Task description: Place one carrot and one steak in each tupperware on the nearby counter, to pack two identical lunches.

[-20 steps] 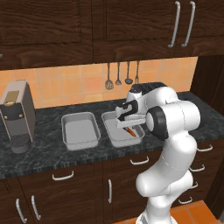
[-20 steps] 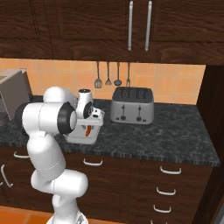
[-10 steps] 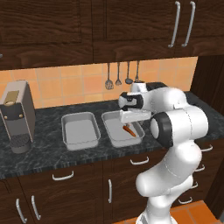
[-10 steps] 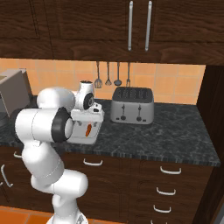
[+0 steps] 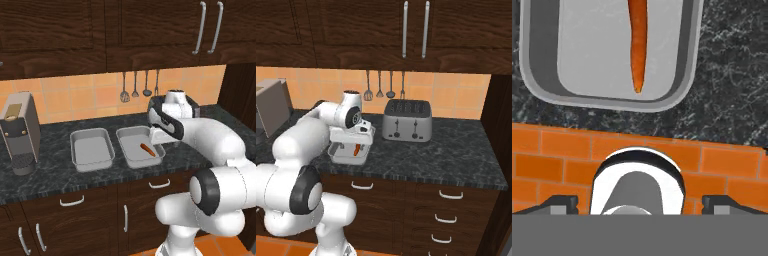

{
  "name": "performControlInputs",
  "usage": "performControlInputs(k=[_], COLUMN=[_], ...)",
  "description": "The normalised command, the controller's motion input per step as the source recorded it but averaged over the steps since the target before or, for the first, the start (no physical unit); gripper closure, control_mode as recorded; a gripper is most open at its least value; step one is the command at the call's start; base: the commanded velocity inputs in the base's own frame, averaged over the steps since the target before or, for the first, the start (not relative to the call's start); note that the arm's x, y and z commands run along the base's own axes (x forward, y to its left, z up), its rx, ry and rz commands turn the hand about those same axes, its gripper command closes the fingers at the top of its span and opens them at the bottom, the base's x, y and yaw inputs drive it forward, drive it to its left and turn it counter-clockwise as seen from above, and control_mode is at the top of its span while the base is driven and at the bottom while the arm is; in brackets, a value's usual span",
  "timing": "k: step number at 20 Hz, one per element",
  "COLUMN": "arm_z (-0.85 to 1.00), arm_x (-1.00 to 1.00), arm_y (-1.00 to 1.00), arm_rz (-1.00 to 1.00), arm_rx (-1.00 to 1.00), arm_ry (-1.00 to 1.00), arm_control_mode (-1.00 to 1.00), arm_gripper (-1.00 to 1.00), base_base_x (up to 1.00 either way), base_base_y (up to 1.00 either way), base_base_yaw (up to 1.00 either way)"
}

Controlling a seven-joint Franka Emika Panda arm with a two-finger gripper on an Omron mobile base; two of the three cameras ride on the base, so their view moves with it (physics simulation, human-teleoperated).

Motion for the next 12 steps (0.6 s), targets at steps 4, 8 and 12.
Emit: performControlInputs(k=[4, 8, 12], arm_z=[0.61, 0.63, 0.37], arm_x=[-1.00, -1.00, -0.96], arm_y=[0.03, 0.00, 0.03], arm_rz=[0.00, 0.00, 0.00], arm_rx=[-0.01, 0.00, 0.00], arm_ry=[-0.08, -0.13, -0.20], arm_control_mode=[-1.00, -1.00, -1.00], arm_gripper=[-1.00, -1.00, -1.00], base_base_x=[0.00, 0.00, 0.00], base_base_y=[0.00, 0.00, 0.00], base_base_yaw=[0.00, 0.00, 0.00])
